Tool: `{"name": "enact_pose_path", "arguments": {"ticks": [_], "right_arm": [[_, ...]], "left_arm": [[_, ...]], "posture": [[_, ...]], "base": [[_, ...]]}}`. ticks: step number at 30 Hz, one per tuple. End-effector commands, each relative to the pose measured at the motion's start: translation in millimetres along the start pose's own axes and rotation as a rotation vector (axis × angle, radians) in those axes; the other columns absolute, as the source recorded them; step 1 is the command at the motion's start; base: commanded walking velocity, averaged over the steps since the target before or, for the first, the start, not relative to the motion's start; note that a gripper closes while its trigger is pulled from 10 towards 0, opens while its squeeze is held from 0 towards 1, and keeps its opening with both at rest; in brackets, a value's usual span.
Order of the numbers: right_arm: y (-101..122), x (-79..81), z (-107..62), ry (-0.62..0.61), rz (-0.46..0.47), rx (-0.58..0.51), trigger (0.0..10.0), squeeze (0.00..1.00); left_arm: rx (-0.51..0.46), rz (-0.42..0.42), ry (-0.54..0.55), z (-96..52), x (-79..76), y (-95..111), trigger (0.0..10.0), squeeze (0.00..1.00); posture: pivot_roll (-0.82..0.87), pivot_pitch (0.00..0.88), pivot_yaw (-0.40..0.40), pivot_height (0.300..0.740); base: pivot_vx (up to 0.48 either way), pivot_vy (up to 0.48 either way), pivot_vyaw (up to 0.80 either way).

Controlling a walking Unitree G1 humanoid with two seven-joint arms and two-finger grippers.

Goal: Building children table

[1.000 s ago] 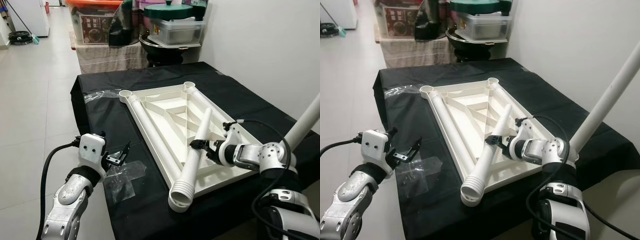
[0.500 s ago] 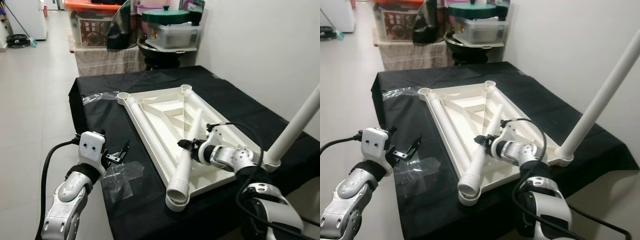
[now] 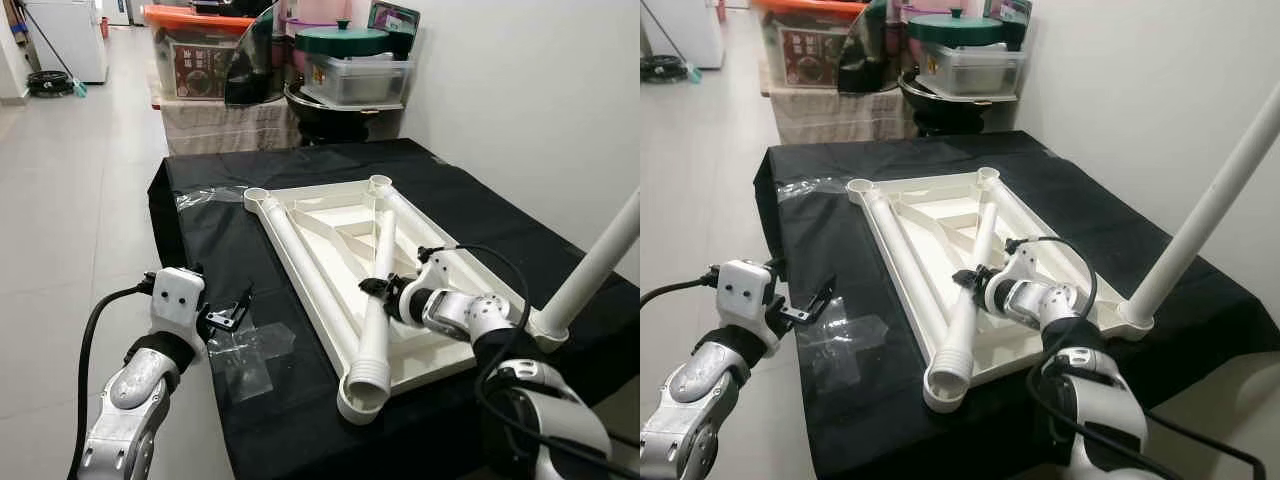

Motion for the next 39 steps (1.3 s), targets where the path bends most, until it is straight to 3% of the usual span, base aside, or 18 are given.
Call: {"name": "enact_pose_path", "arguments": {"ticks": [1, 2, 3, 4, 6, 7, 10, 12, 15, 16, 17, 19, 22, 24, 26, 32, 35, 39], "right_arm": [[27, 7.9, -7.5, 0.039, -0.021, -0.111, 0.0, 0.0], [58, 48.7, -19.2, 0.255, -0.093, -0.232, 0.0, 0.0], [65, 62.9, -24.2, 0.334, -0.121, -0.265, 0.0, 0.0], [65, 62.9, -24.2, 0.334, -0.121, -0.265, 0.0, 0.0], [72, 86.2, -34.1, 0.469, -0.183, -0.316, 0.0, 0.0], [72, 86.2, -34.1, 0.469, -0.183, -0.316, 0.0, 0.0], [70, 106.0, -41.1, 0.568, -0.269, -0.36, 0.0, 0.0], [69, 109.1, -41.2, 0.571, -0.296, -0.374, 0.0, 0.0], [65, 119.1, -36.5, 0.533, -0.365, -0.459, 0.0, 0.0], [65, 119.1, -36.5, 0.533, -0.365, -0.459, 0.0, 0.0], [61, 124.0, -34.7, 0.509, -0.419, -0.516, 0.0, 0.0], [61, 124.0, -34.7, 0.509, -0.419, -0.516, 0.0, 0.0], [47, 137.5, -35.1, 0.536, -0.48, -0.57, 0.0, 0.0], [47, 137.5, -35.1, 0.536, -0.48, -0.57, 0.0, 0.0], [39, 151.2, -41.3, 0.617, -0.491, -0.57, 0.0, 0.0], [26, 166.6, -49.9, 0.742, -0.524, -0.544, 0.0, 0.0], [13, 183.4, -61.7, 0.861, -0.526, -0.539, 0.0, 0.0], [9, 188.7, -66.0, 0.9, -0.523, -0.536, 0.0, 0.0]], "left_arm": [[0.006, -0.026, -0.022, 1.5, -2.7, 0, 10.0, 0.0], [0.055, -0.051, -0.114, -1.2, -12.3, -6, 10.0, 0.0], [0.073, -0.051, -0.147, -2.8, -15.5, -9, 10.0, 0.0], [0.073, -0.051, -0.147, -2.8, -15.5, -9, 10.0, 0.0], [0.072, -0.101, -0.197, -5.3, -20.0, -6, 10.0, 0.0], [0.072, -0.101, -0.197, -5.3, -20.0, -6, 10.0, 0.0], [0.038, -0.204, -0.269, -6.5, -25.1, 7, 10.0, 0.0], [0.028, -0.233, -0.292, -7.2, -26.8, 11, 10.0, 0.0], [-0.004, -0.371, -0.384, -9.6, -35.0, 24, 10.0, 0.0], [-0.004, -0.371, -0.384, -9.6, -35.0, 24, 10.0, 0.0], [0.001, -0.42, -0.444, -11.8, -40.5, 27, 10.0, 0.0], [0.001, -0.42, -0.444, -11.8, -40.5, 27, 10.0, 0.0], [0.048, -0.474, -0.557, -18.6, -51.0, 27, 10.0, 0.0], [0.048, -0.474, -0.557, -18.6, -51.0, 27, 10.0, 0.0], [0.073, -0.503, -0.572, -21.3, -51.9, 25, 10.0, 0.0], [0.095, -0.53, -0.544, -18.9, -48.2, 18, 10.0, 0.0], [0.123, -0.538, -0.52, -16.5, -45.3, 13, 10.0, 0.0], [0.132, -0.538, -0.529, -16.9, -46.2, 12, 10.0, 0.0]], "posture": [[0.11, 0.0, -0.106, 0.74], [0.1, 0.0, -0.095, 0.74], [0.1, 0.0, -0.095, 0.74], [0.1, 0.0, -0.095, 0.74], [0.1, 0.0, -0.095, 0.74], [0.1, 0.0, -0.095, 0.74], [0.11, 0.0, -0.102, 0.74], [0.11, 0.0, -0.102, 0.74], [0.11, 0.0, -0.095, 0.74], [0.11, 0.0, -0.095, 0.74], [0.11, 0.0, -0.093, 0.74], [0.11, 0.0, -0.093, 0.74], [0.12, 0.0, -0.091, 0.74], [0.12, 0.0, -0.091, 0.74], [0.12, 0.0, -0.087, 0.74], [0.12, 0.0, -0.086, 0.74], [0.12, 0.0, -0.082, 0.74], [0.12, 0.0, -0.082, 0.74]], "base": [[0.0, 0.0, 0.0], [0.0, 0.0, 0.0], [0.0, 0.0, 0.0], [0.0, 0.0, 0.0], [0.0, 0.0, 0.0], [0.0, 0.0, 0.0], [0.0, 0.0, 0.0], [0.0, 0.0, 0.0], [0.0, 0.0, 0.0], [0.0, 0.0, 0.0], [0.0, 0.0, 0.0], [0.0, 0.0, 0.0], [0.0, 0.0, 0.0], [0.0, 0.0, 0.0], [0.0, 0.0, 0.0], [0.0, 0.0, 0.0], [0.0, 0.0, 0.0], [0.0, 0.0, 0.0]]}}
Point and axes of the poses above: a point about 5 cm out from each wrist's last joint towards the gripper, its own z axis pointing out of the wrist towards the gripper, its own y axis along the axis of the wrist's last joint, x = y × z, the point moved 2 cm from there along z, pointing out of the wrist towards the gripper, and after that the axes turned 10 degrees about -z, right-handed, at the moved point
